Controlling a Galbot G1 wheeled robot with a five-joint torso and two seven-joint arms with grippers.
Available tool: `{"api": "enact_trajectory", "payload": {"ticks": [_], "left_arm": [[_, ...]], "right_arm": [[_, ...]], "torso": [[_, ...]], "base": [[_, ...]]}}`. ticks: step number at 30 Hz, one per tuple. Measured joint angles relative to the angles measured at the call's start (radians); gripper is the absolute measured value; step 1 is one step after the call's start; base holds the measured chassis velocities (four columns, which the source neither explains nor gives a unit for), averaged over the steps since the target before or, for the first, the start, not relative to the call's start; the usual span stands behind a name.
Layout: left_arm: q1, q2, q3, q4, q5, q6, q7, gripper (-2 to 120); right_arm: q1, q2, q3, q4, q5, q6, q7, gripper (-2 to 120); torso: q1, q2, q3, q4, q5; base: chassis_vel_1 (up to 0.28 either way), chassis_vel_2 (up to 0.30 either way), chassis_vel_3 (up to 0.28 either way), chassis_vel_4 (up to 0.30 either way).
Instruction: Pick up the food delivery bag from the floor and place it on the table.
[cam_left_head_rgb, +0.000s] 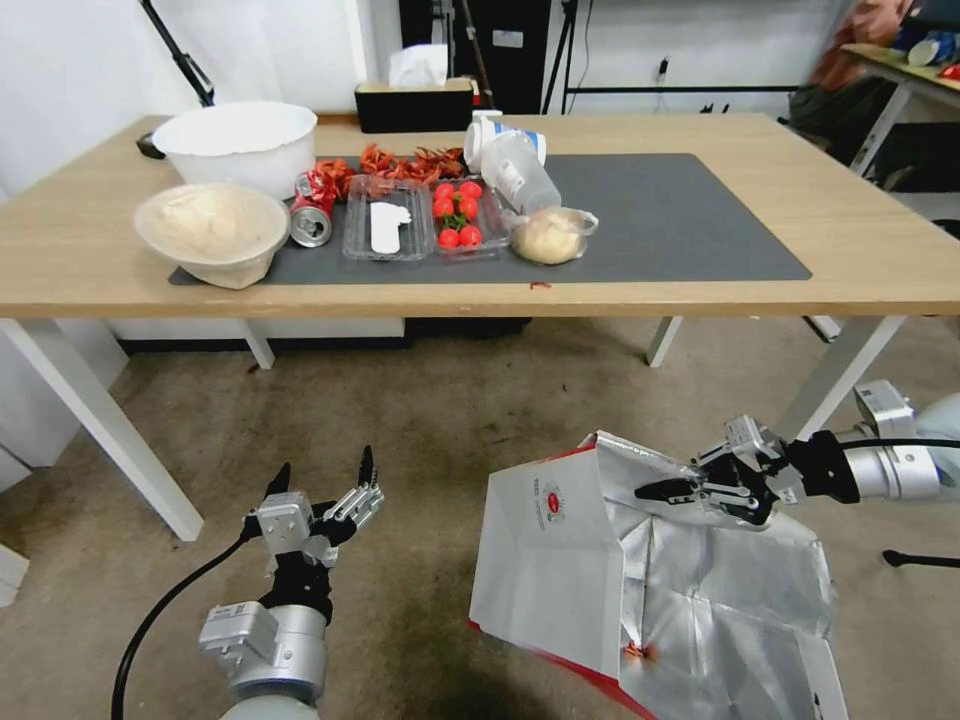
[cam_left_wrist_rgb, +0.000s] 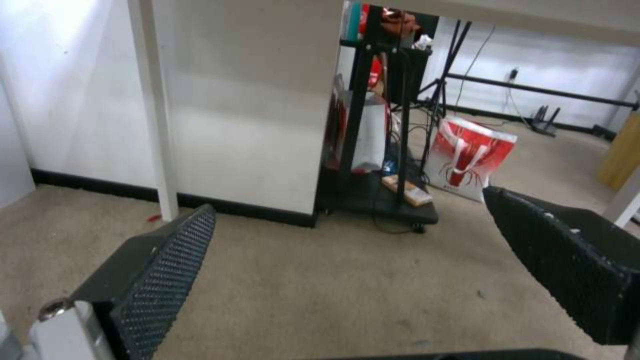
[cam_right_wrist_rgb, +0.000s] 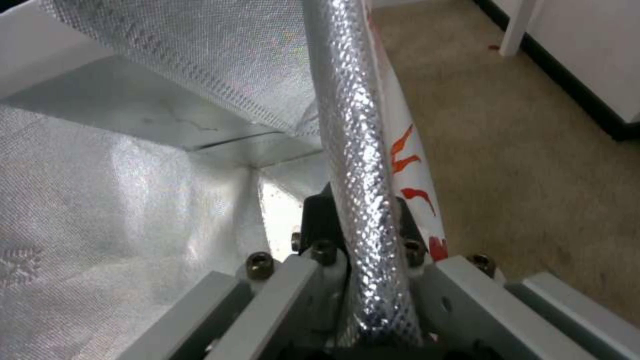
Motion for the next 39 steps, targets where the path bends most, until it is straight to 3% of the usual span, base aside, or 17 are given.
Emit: {"api": "enact_trajectory", "payload": {"ticks": [39], "left_arm": [[0.003, -0.002, 0.003, -0.005, 0.001, 0.005, -0.003, 100]], "right_arm": [[-0.001, -0.001, 0.000, 0.001, -0.004, 0.002, 0.003, 0]], "torso": [[0.059, 0.163, 0.105, 0.0001, -0.0001]], "base": [[0.000, 0.000, 0.000, 0.000]]}}
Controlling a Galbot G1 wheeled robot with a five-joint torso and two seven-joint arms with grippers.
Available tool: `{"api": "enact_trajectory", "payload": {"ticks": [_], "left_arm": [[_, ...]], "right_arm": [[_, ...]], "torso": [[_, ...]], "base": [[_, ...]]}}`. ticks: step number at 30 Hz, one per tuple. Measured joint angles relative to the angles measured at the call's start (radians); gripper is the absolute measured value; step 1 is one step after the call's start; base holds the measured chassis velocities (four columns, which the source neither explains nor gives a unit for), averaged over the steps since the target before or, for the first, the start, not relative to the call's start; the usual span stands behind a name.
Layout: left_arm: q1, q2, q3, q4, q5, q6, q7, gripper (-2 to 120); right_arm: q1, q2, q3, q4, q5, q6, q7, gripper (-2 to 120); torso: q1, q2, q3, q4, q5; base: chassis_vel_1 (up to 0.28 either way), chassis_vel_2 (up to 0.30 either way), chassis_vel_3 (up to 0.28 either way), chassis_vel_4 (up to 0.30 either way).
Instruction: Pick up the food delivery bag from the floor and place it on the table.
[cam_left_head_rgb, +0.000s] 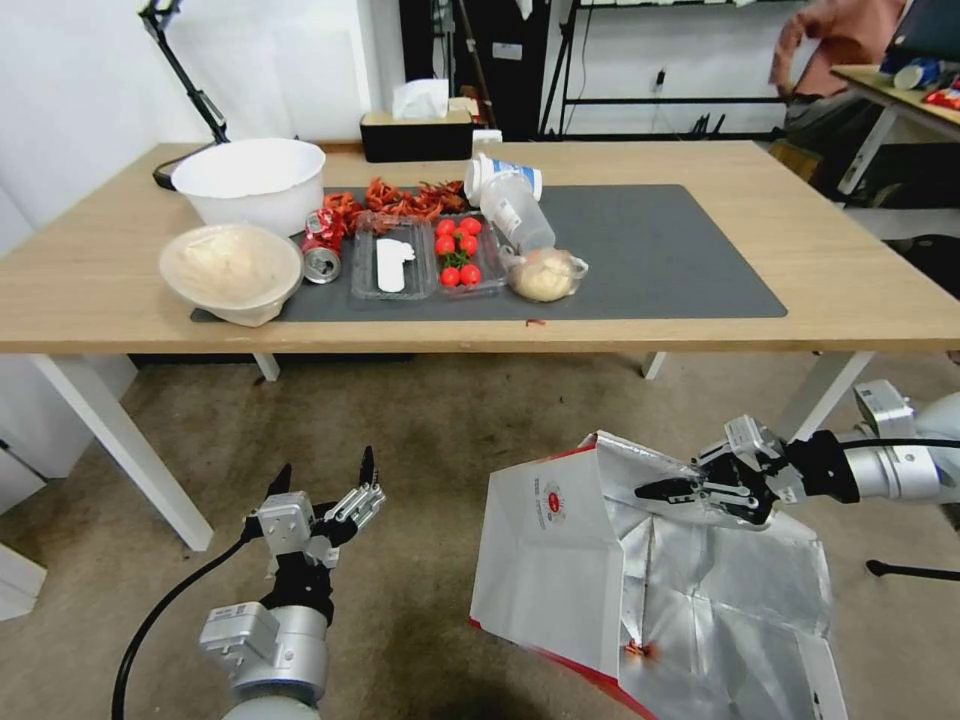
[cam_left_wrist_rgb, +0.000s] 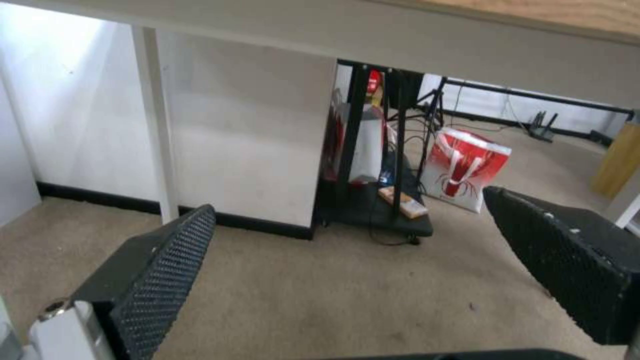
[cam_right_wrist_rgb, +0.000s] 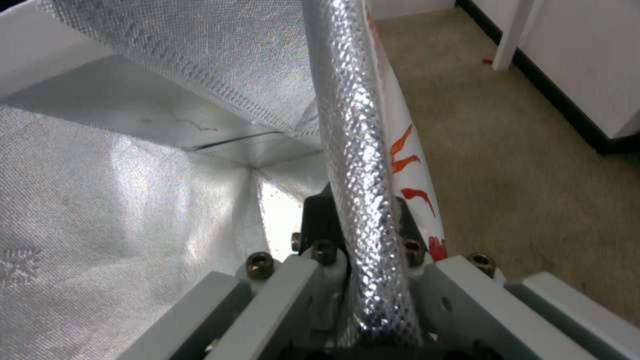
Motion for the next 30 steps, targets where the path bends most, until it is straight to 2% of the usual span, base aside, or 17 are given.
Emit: {"api": "enact_trajectory", "payload": {"ticks": [16, 30], "left_arm": [[0.001, 0.002, -0.001, -0.003, 0.002, 0.000, 0.000, 100], [0.003, 0.002, -0.003, -0.009, 0.002, -0.002, 0.001, 100]], "right_arm": [[-0.002, 0.001, 0.000, 0.002, -0.002, 0.001, -0.001, 0], [-0.003, 0.008, -0.003, 0.004, -0.007, 0.001, -0.001, 0]], "torso": [[0.023, 0.061, 0.037, -0.0001, 0.0000], [0.051, 0.130, 0.079, -0.0001, 0.0000]], "base": [[0.000, 0.000, 0.000, 0.000], [0.000, 0.000, 0.000, 0.000]]}}
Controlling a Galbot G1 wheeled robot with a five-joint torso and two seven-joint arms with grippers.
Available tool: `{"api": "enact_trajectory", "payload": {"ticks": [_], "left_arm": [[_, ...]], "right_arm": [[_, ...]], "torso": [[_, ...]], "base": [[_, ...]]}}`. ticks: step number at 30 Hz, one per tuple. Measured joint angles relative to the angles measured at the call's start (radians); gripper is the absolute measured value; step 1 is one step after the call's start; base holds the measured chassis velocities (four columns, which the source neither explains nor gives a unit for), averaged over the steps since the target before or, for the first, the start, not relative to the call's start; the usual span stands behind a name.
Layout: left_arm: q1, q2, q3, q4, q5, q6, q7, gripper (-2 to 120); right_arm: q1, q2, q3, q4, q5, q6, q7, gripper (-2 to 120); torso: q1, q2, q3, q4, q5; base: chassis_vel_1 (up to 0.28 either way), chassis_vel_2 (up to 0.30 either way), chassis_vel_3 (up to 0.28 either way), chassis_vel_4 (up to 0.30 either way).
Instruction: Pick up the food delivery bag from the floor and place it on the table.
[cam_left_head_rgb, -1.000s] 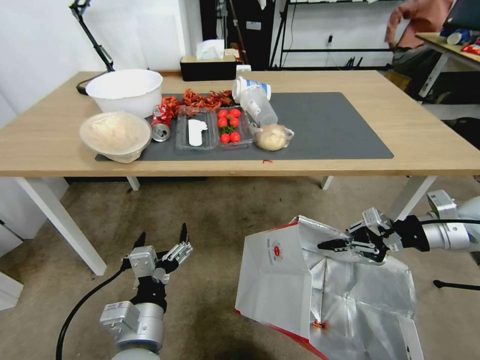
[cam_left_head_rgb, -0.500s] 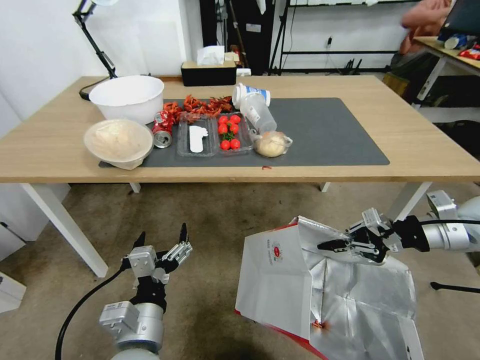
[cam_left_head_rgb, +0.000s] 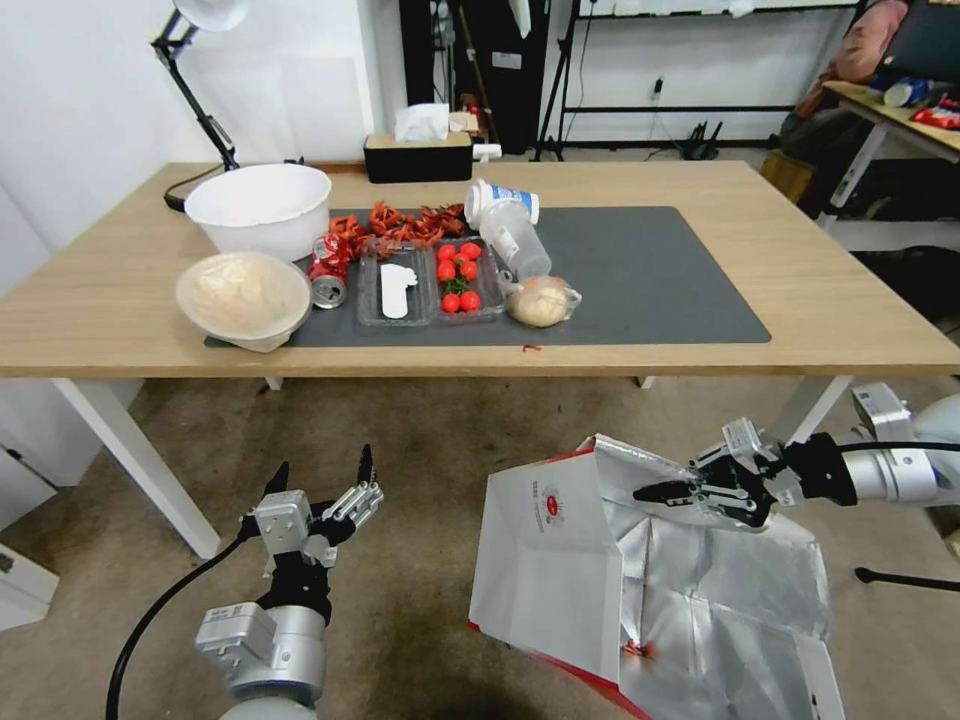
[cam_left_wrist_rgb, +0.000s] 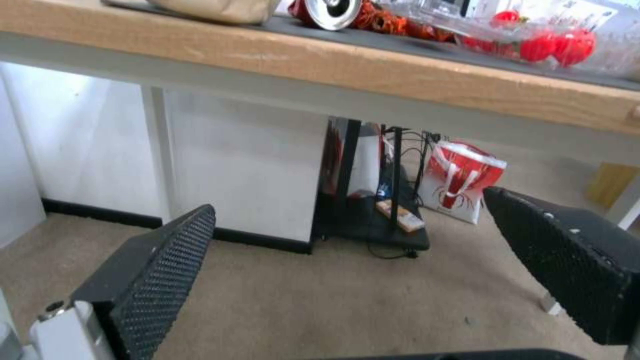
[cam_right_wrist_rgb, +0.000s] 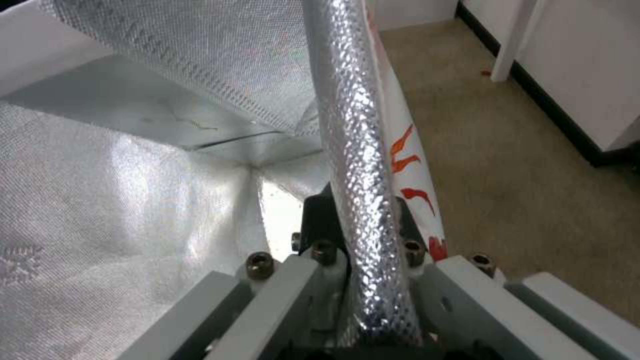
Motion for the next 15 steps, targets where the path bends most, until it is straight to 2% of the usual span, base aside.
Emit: {"api": "enact_trajectory", "payload": {"ticks": [15], "left_arm": [[-0.002, 0.002, -0.001, 0.001, -0.001, 0.000, 0.000, 100]], "right_arm": [[0.003, 0.000, -0.002, 0.001, -0.001, 0.000, 0.000, 0]], "torso": [[0.026, 0.063, 0.038, 0.0001, 0.0000]], "base": [[0.000, 0.000, 0.000, 0.000]]}}
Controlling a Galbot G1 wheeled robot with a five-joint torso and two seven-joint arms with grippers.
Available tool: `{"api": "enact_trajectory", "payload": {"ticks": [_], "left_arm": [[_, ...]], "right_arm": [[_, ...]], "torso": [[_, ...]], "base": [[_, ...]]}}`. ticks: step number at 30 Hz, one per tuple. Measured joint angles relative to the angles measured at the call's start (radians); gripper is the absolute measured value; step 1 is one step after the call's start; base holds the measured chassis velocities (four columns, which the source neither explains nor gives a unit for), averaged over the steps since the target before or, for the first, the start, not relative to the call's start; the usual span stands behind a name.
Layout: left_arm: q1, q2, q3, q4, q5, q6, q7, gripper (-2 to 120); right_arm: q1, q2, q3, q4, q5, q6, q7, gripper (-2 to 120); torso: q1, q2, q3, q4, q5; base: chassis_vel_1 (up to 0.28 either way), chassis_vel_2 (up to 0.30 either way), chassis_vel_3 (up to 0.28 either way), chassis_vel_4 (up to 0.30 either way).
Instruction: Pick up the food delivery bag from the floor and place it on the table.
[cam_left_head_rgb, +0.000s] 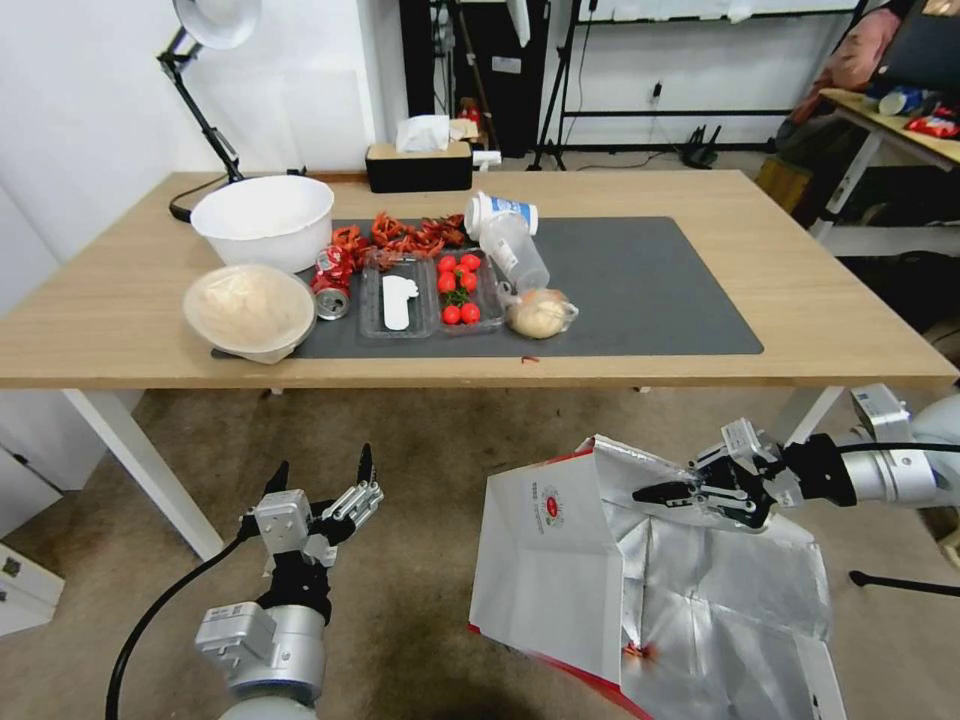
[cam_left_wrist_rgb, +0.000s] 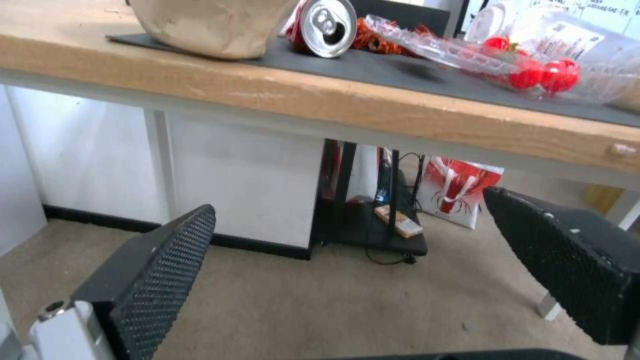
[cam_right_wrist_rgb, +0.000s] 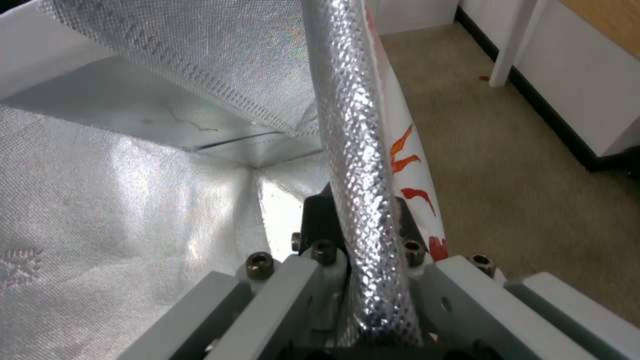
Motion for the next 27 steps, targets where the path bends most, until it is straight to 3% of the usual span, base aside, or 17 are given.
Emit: {"api": "enact_trajectory", "payload": {"ticks": [27], "left_arm": [[0.003, -0.001, 0.004, 0.003, 0.002, 0.000, 0.001, 100]], "right_arm": [[-0.002, -0.008, 0.002, 0.001, 0.005, 0.001, -0.001, 0]], "torso": [[0.052, 0.121, 0.070, 0.0000, -0.0001]], "base": [[0.000, 0.000, 0.000, 0.000]]}}
